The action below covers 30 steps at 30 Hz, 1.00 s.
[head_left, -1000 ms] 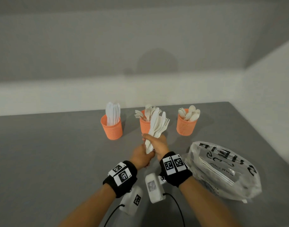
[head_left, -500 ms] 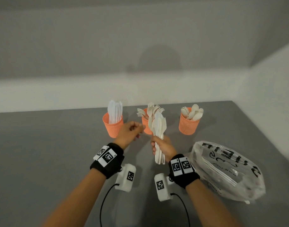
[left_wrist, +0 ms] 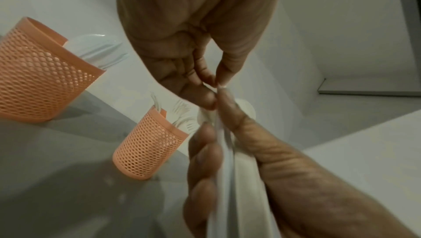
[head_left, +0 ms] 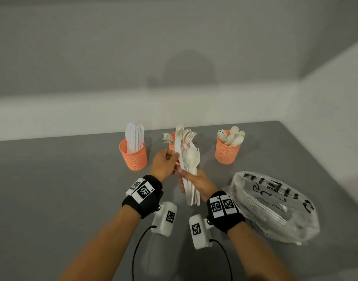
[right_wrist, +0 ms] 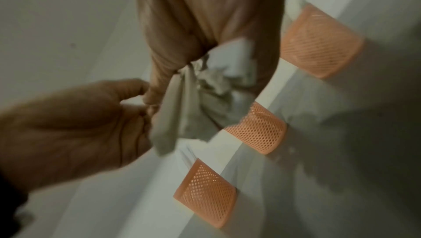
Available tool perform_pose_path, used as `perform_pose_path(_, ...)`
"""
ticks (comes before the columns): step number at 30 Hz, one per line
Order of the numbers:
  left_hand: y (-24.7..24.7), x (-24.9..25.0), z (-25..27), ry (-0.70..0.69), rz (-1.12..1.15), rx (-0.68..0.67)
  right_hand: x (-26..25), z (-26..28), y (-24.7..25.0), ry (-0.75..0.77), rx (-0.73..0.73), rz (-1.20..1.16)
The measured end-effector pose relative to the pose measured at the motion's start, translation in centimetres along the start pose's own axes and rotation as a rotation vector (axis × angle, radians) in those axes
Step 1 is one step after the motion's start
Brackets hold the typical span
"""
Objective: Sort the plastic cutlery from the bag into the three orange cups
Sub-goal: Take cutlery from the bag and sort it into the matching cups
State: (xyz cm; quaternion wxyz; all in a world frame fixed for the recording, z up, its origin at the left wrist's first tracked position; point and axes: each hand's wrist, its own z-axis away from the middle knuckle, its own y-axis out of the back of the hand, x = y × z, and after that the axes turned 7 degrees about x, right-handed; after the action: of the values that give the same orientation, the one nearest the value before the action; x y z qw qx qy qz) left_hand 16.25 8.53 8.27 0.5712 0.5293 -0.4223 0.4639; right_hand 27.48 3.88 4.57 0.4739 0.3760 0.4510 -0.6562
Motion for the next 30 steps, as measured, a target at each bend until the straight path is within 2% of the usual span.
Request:
perform_pose_path(6,0.1,0.1,0.4,0.066,0.157,-0.054,0.0,-0.1,0.7,0.005,0.011,-0.041)
perform_pose_path(12,-0.5,-0.6,0.5,0.044,0.19,0.032,-0.2,0.0,0.4,0.112,0.071,-0.007)
perform_pose_path(21,-1.1,-1.2,0.5,0.053,0.329,-0.048,-0.2,0.1,1.1,0.149,0.104,-0.045)
perform_pose_path(24,-1.3,-1.2,0.6,0.028,0.293,-0.043,-0.2,0.1,1.3,0.148,0.125,-0.031)
perform_pose_path(28,-0.3,0.0,0.0,0.014,0.379,0.067,-0.5,-0.1,2.1,0.095,0.178,-0.047)
perform_pose_path(30,0.8,0.6,-0.8,0.001,0.32,0.051,-0.9,0.2,2.6,0.045,0.137,-0.005)
